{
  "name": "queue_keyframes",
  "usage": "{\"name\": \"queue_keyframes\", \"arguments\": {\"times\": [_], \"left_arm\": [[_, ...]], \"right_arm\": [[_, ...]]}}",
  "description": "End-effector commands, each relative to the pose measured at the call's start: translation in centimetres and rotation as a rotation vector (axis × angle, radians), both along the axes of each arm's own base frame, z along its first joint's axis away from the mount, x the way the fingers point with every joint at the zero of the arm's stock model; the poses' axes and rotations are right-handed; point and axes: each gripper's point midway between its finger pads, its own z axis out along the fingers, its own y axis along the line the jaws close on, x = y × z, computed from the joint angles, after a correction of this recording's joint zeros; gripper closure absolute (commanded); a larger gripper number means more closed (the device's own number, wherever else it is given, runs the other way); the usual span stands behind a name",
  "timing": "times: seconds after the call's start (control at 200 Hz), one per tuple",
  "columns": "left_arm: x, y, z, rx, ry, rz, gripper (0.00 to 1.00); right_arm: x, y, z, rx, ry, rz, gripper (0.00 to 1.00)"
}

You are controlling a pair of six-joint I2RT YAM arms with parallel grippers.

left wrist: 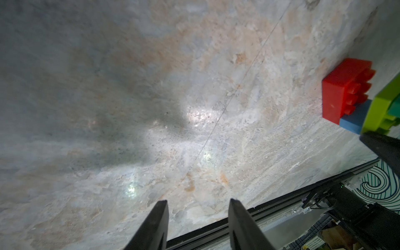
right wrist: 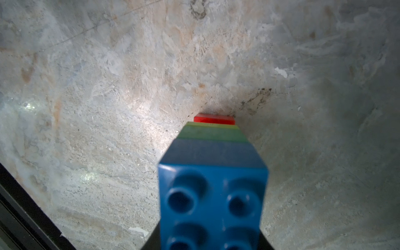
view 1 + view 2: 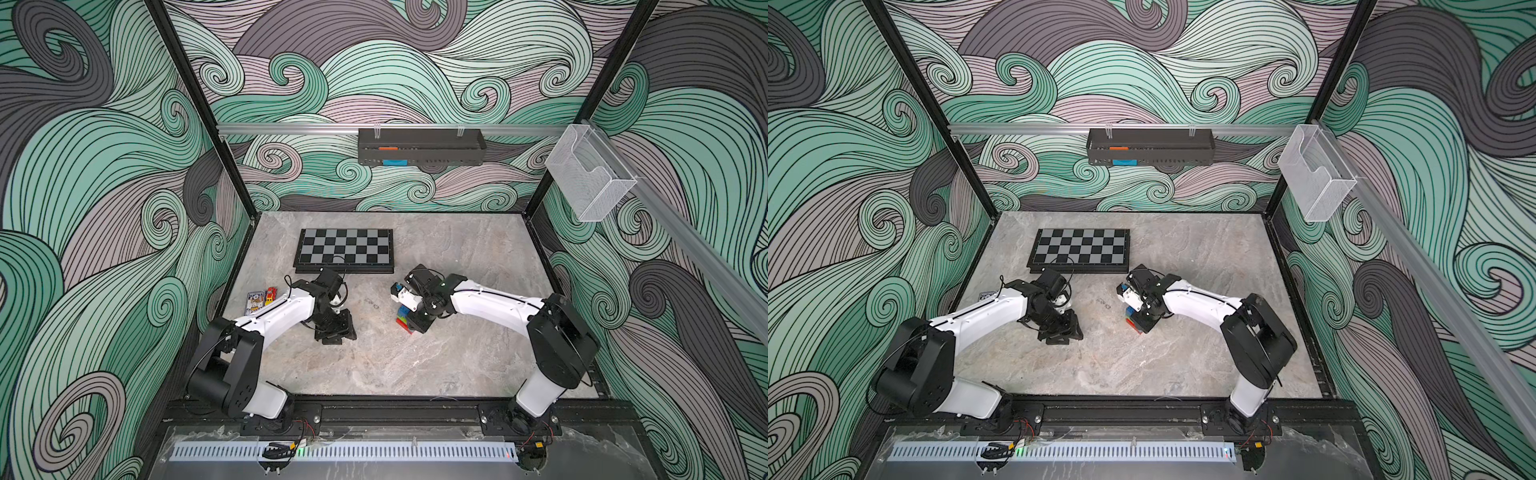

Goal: Assemble the number 5 with lego
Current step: Assemble the lego brick with the lego brick, then adjust the lego brick at the center of the board.

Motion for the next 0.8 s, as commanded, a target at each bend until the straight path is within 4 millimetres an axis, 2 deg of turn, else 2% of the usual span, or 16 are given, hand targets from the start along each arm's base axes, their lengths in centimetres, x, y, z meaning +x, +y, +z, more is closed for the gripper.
{"name": "queue_keyframes", "arguments": {"times": [0.0,0.235,0.44,0.795], "left_arm": [[0.3,0.1,0.5,0.011,-0.006,-0.014,0.51],[0.4,0.0,0.4,0.007,-0.006,-0.012,0.51],[0.5,-0.1,0.5,0.005,-0.009,-0.007,0.51],[0.4,-0.1,0.4,0.006,-0.005,0.0,0.51]], "right_arm": [[-0.1,-1.3,0.2,-0.048,-0.013,-0.019,0.55],[0.4,-0.9,3.1,0.012,-0.077,-0.028,0.43],[0.0,-0.7,4.8,0.061,-0.089,-0.031,0.4],[0.4,1.0,4.2,0.128,-0.061,-0.06,0.38]]}}
